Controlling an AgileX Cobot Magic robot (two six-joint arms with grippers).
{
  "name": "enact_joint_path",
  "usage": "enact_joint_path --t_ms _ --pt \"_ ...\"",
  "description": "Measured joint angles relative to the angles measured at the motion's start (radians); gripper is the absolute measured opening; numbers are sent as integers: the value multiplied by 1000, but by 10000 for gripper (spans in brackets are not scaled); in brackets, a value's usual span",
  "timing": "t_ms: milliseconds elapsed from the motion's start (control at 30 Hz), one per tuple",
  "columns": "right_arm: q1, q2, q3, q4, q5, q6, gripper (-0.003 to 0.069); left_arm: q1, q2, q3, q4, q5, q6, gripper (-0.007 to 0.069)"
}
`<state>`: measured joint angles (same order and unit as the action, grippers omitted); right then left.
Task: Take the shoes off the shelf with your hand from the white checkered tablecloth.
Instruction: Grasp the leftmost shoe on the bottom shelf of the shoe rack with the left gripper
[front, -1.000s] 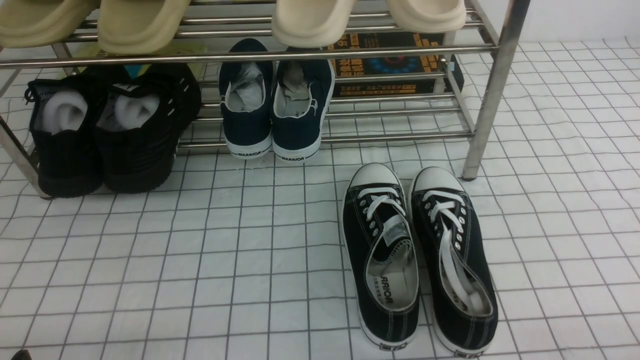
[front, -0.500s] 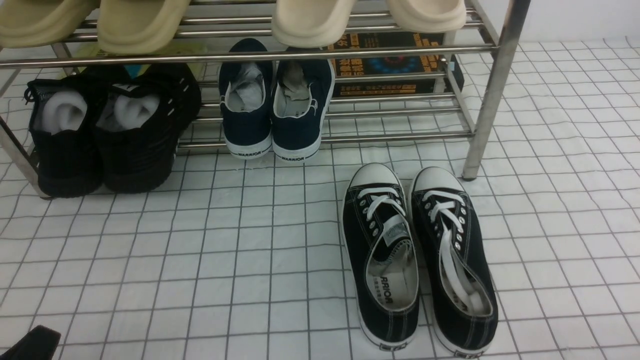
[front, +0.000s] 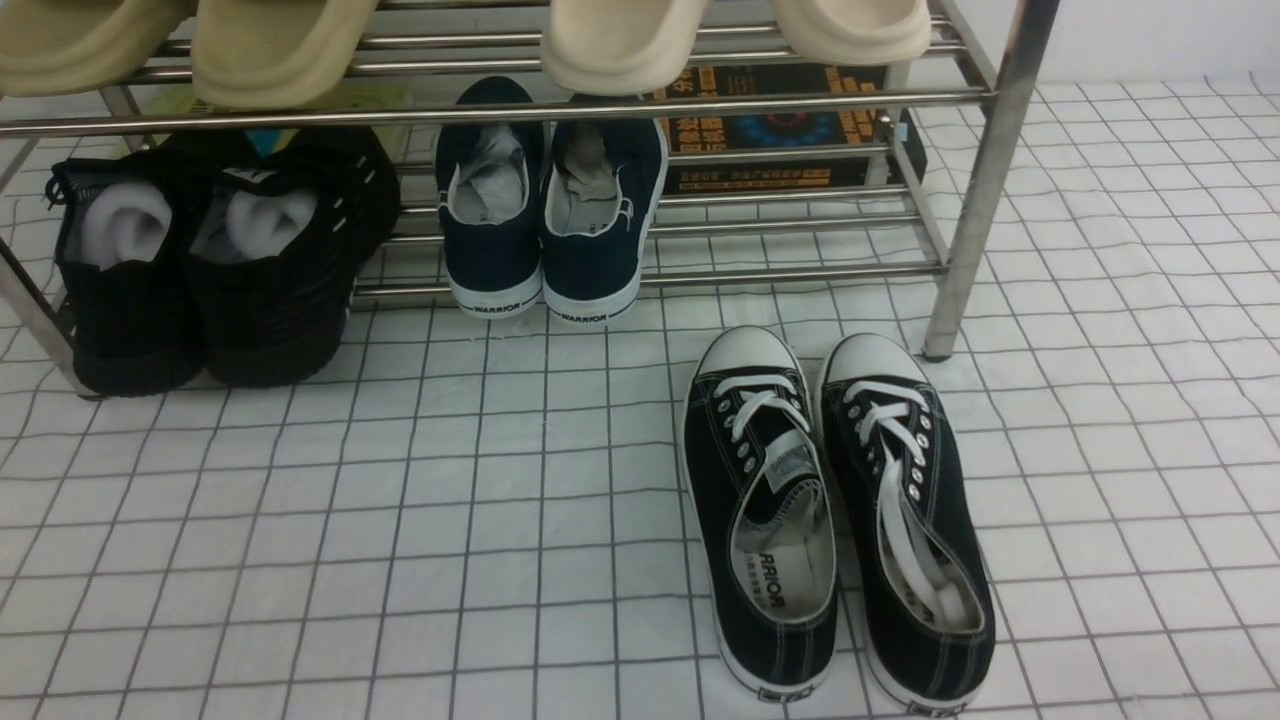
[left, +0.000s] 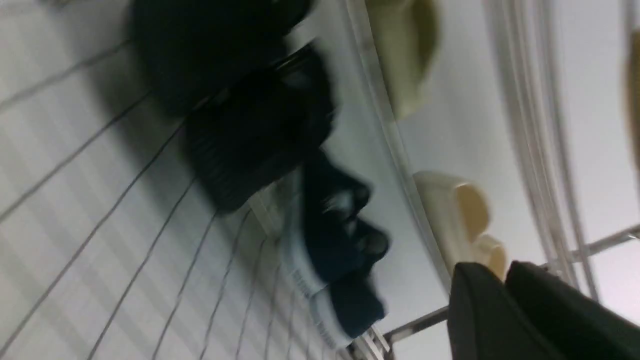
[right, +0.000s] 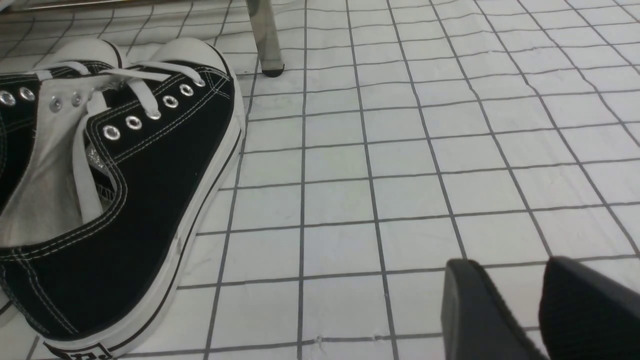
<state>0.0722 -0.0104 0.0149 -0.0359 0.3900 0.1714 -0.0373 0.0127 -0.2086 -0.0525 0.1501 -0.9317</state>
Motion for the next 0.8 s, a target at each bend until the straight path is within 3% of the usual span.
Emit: enact_joint_path --t_ms 100,233,367,633,800 --pt "0 0 0 0 0 0 229 0 145 -236 88 182 129 5" --pt "0 0 0 0 0 0 235 0 442 -490 141 609 252 1" --pt "0 0 0 0 0 0 238 0 655 -617 194 807 313 6" --pt "0 0 0 0 0 0 239 0 1001 -879 315 792 276 142" --pt "0 0 0 0 0 0 239 0 1215 -1081 357 797 274 343"
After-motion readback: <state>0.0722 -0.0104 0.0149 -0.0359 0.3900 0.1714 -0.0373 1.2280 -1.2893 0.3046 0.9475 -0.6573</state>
